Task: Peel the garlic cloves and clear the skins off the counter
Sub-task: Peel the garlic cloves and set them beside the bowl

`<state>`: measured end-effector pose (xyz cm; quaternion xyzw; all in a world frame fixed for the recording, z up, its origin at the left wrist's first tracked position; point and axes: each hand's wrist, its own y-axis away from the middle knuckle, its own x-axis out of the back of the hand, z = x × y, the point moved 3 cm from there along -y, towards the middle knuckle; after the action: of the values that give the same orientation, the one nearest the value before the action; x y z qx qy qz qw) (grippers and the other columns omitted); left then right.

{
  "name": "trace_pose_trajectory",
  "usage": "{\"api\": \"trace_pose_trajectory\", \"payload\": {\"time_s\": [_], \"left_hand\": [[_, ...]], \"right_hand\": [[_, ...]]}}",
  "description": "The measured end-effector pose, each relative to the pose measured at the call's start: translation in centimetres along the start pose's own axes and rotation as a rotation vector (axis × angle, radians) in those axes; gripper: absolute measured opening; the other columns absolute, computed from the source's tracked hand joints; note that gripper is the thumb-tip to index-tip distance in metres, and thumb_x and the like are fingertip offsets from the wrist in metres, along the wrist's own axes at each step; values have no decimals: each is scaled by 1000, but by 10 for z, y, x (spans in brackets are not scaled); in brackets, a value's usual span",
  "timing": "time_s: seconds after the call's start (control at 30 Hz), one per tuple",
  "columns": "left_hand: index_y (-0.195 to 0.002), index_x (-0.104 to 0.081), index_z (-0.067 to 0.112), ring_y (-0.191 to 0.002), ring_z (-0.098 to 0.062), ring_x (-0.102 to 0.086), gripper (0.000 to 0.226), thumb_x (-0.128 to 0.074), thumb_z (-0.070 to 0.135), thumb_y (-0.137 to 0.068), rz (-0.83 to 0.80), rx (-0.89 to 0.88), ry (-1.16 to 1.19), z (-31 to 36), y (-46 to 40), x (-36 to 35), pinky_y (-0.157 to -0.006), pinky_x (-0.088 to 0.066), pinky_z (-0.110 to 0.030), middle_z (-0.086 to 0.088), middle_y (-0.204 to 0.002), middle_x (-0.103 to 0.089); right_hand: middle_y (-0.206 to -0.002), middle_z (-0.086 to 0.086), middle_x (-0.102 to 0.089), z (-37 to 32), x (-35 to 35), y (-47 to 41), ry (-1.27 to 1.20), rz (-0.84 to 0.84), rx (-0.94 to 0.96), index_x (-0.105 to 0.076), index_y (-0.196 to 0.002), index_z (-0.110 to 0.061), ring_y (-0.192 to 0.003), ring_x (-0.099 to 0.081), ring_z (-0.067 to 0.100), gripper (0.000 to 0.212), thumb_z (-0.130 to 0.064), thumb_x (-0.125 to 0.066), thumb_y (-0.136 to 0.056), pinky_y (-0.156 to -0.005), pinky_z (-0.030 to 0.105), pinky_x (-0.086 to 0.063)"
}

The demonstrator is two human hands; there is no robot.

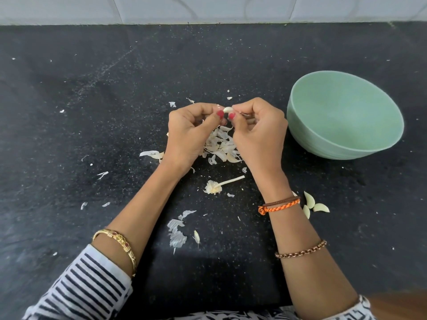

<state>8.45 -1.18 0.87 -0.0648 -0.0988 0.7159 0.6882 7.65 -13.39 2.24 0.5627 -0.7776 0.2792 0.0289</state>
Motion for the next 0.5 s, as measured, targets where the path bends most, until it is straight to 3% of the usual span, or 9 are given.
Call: {"api": "trace_pose_trajectory", "payload": {"time_s": [0.3, 0.4, 0.5], "left_hand": [[-77, -64, 9, -53, 6, -56, 20, -54, -4, -88, 5, 70, 30, 7, 3, -3, -57, -41, -8, 16, -55, -63], [-76, -64, 9, -56, 6, -57, 21, -54, -5, -88, 10, 74, 35, 9, 3, -3, -59, -43, -8, 15, -55, -64], [-76, -63, 9, -58, 5, -59, 23, -53, -7, -88, 20, 68, 46, 12, 5, -4, -61, -44, -8, 15, -54, -64]], "right_hand": [[-70, -5, -63, -2, -2, 4, 122, 25, 123, -64, -79, -3, -61, -58, 10, 4, 1, -63, -80, -57, 23, -48], [-70, -9, -60, -3, -1, 3, 83, 0, 91, -65, -79, -4, -62, -58, 8, 5, 0, -64, -79, -58, 23, -49], [-69, -8, -61, -3, -1, 2, 9, -33, 9, -65, -77, -6, -65, -63, 12, 7, 1, -65, -79, -61, 33, -53]]}}
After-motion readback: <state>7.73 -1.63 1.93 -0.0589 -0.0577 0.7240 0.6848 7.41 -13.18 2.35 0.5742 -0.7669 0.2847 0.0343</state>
